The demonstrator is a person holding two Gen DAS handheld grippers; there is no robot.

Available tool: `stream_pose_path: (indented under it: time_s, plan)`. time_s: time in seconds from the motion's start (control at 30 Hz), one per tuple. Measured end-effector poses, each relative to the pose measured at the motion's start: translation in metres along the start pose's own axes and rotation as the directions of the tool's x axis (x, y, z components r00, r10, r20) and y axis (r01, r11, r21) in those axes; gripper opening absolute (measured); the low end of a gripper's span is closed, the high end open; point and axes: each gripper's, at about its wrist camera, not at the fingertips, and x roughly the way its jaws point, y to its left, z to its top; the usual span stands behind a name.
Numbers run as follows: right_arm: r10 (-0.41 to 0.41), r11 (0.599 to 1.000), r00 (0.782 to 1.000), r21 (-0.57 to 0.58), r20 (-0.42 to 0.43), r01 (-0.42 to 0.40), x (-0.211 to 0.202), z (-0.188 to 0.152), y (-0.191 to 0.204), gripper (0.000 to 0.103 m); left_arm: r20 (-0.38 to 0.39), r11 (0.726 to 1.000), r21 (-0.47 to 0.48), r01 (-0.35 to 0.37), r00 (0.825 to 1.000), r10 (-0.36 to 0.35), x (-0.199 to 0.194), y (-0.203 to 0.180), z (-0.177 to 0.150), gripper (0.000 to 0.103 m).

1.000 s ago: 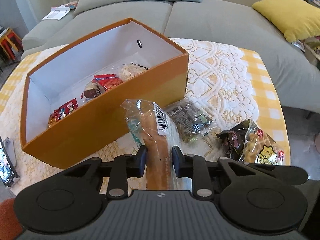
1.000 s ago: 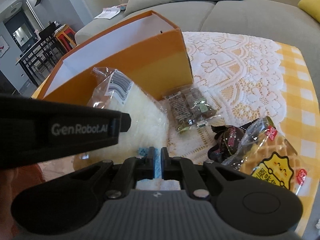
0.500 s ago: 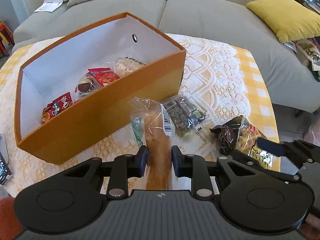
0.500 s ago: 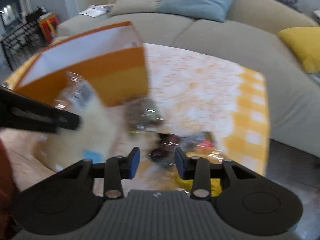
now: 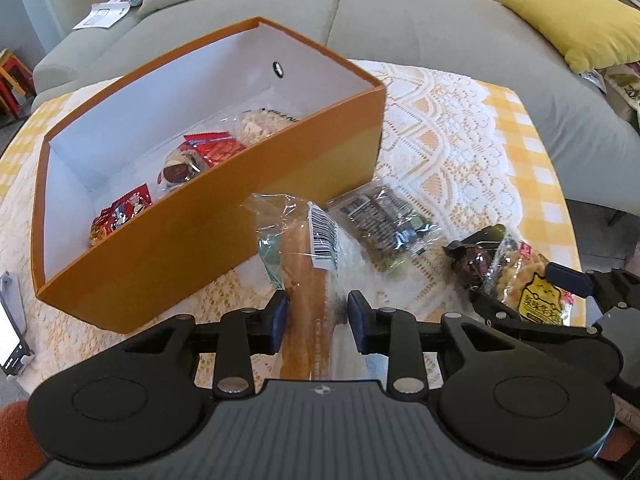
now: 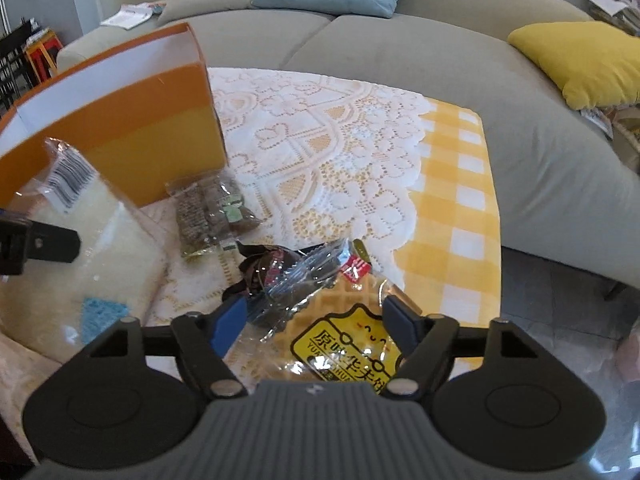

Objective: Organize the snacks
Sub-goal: 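Open the right tool off the bread bag and move it toward the waffle bag, then grasp the yellow-label waffle bag with the right tool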

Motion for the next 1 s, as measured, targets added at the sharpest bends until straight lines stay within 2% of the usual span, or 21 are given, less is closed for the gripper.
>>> stream_pose_path:
  time_s: [0.1, 0.13, 0.2, 0.3, 0.37, 0.43, 0.47, 0.5, 0.53, 0.63, 0.87, 1.0]
  plan:
    - [-0.027, 0.998, 1.000, -0.060, -0.006, 0.026, 0.000, -0.003, 0.010, 0.080, -0.003, 1.000, -0.010, 0.005, 1.000, -0.005, 0.001, 0.002, 0.000, 0.037]
    - [-0.033, 0.995, 0.999, -0.092, -0.016, 0.031, 0.002, -0.005, 0.014, 0.086, -0.003, 1.000, -0.011, 0.007, 1.000, -0.007, 0.001, 0.003, 0.000, 0.037]
    - [-0.058, 0.986, 0.997, -0.162, -0.049, 0.049, 0.007, -0.009, 0.024, 0.092, -0.002, 1.000, -0.008, 0.008, 1.000, -0.008, 0.001, 0.002, 0.000, 0.037]
    - [-0.128, 0.957, 0.990, -0.269, -0.064, 0.106, 0.013, -0.015, 0.039, 0.092, -0.001, 1.000, -0.005, 0.008, 1.000, -0.008, 0.001, 0.002, 0.000, 0.036]
    - [-0.138, 0.957, 0.989, -0.267, -0.061, 0.117, 0.013, -0.014, 0.038, 0.087, -0.002, 1.000, -0.008, 0.011, 1.000, -0.011, 0.001, 0.003, 0.000, 0.036]
    - [-0.146, 0.960, 0.988, -0.249, -0.057, 0.127, 0.009, -0.014, 0.034, 0.076, -0.002, 1.000, -0.010, 0.015, 1.000, -0.015, 0.000, 0.004, -0.001, 0.035]
    - [-0.140, 0.963, 0.989, -0.240, -0.055, 0.123, 0.007, -0.013, 0.032, 0.074, -0.001, 1.000, -0.010, 0.018, 1.000, -0.018, -0.001, 0.005, -0.002, 0.034]
    - [-0.138, 0.964, 0.989, -0.239, -0.054, 0.121, 0.004, -0.013, 0.032, 0.069, 0.001, 1.000, -0.010, 0.021, 1.000, -0.021, -0.001, 0.006, -0.002, 0.034]
    - [-0.156, 0.959, 0.987, -0.248, -0.049, 0.139, 0.002, -0.013, 0.032, 0.056, 0.001, 1.000, -0.010, 0.026, 1.000, -0.026, -0.002, 0.006, -0.003, 0.034]
    - [-0.164, 0.955, 0.986, -0.255, -0.037, 0.149, -0.007, -0.014, 0.035, 0.048, 0.000, 0.999, -0.015, 0.041, 0.999, -0.041, -0.005, 0.009, -0.005, 0.033]
    - [-0.153, 0.957, 0.988, -0.246, 0.030, 0.156, -0.042, -0.005, 0.043, 0.042, 0.000, 0.996, -0.033, 0.081, 0.997, -0.081, -0.017, 0.016, -0.010, 0.029]
    - [-0.070, 0.978, 0.997, -0.193, 0.038, 0.076, -0.063, 0.002, 0.046, 0.041, 0.009, 0.993, -0.050, 0.110, 0.994, -0.110, -0.025, 0.021, -0.010, 0.027]
